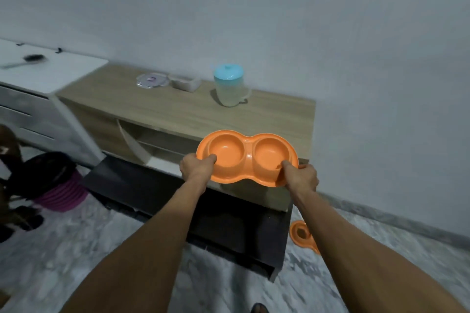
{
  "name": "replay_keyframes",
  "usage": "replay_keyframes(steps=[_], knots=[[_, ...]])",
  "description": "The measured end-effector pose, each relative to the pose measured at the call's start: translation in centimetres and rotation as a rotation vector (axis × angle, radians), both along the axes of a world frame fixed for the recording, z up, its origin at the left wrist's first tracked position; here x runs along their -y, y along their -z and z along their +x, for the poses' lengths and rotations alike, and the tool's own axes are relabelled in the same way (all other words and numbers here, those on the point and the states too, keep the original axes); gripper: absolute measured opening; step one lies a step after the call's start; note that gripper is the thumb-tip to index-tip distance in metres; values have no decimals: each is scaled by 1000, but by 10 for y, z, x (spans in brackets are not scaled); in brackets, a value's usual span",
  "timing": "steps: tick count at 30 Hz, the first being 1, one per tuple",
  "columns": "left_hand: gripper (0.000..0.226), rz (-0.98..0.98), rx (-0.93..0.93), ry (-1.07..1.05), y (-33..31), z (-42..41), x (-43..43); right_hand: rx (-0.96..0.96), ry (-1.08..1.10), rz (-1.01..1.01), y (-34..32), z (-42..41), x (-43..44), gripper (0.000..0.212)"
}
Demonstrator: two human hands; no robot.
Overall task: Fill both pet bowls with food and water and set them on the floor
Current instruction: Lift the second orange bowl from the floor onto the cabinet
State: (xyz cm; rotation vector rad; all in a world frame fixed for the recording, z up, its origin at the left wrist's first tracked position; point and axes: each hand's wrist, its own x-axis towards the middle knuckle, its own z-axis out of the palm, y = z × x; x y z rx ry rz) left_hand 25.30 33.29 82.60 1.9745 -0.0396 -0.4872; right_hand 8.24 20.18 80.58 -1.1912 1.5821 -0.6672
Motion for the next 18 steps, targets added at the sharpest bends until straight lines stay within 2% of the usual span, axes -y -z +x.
replay_keyframes(steps=[5,13,16,18], knots=[[30,-10,29,-64,-7,83,-18,36,-59,-16,-7,93,-3,49],[41,-4,23,-119,-3,226,-11,-1,-123,6,1,242,15,54],[26,13,22,-104,-2,271,-4,-16,-142,18,3,289,24,55],[31,22,30,-100,-1,301,3,-40,-141,22,5,319,32,55]])
